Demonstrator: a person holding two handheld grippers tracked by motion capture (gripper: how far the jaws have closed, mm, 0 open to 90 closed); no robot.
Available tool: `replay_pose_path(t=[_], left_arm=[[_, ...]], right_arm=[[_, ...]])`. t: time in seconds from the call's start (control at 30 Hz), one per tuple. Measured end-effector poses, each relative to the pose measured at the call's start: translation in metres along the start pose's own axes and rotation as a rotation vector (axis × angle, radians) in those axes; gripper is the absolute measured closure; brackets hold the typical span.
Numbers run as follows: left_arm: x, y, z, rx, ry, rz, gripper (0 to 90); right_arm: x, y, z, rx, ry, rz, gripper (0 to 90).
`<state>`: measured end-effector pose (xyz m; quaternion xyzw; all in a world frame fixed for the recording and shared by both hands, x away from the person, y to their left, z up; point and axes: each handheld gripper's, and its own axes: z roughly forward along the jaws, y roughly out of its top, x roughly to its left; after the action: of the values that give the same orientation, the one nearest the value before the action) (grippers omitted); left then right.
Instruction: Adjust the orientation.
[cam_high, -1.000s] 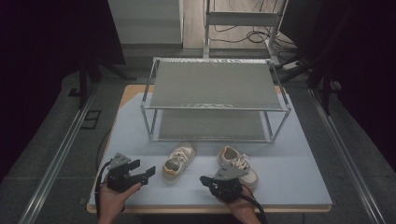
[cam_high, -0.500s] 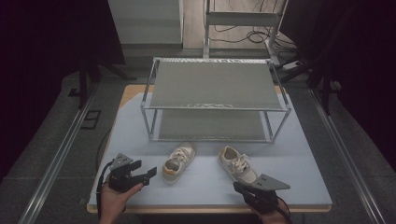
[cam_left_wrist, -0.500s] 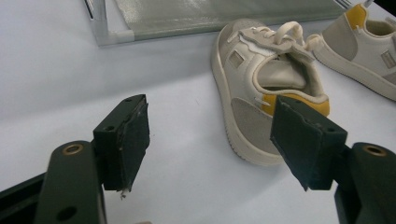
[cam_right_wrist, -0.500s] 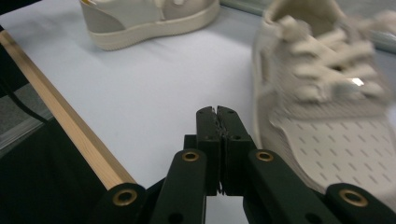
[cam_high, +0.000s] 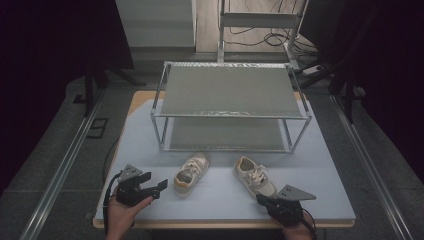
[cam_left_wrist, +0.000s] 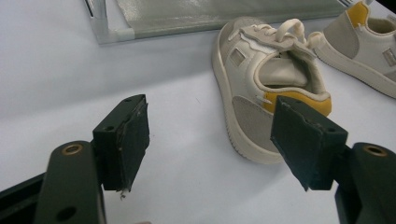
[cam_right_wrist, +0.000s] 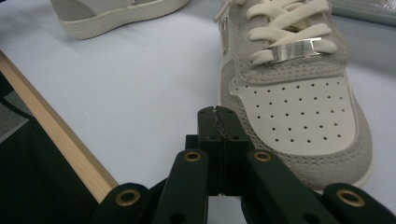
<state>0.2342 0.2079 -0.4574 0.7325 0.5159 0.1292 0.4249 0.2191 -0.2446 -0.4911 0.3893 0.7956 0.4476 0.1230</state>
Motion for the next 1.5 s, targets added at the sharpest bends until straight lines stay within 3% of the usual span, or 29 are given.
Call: replay_pose_path(t=[0.4,0.9,1.2,1.5], left_arm=[[0.0,0.0,-0.001,-0.002,0.001,0.002,28.0],[0.001,0.0,-0.002,-0.004,0.002,-0.002,28.0],[-0.001,0.0,0.0,0.001,-0.002,-0.001,28.0],[-0.002,0.0,0.003,0.009,-0.001,0.004,28.0]], right_arm=[[-0.026,-0.003,-0.01,-0.013,-0.039,0.075,89.6],[-0.049,-0.001,-0.015,-0.019,-0.098,0.112,89.6],[-0.07,0.01,-0.008,-0.009,-0.17,0.12,89.6],[-0.085,0.023,0.008,-0.005,-0.204,0.133,89.7]])
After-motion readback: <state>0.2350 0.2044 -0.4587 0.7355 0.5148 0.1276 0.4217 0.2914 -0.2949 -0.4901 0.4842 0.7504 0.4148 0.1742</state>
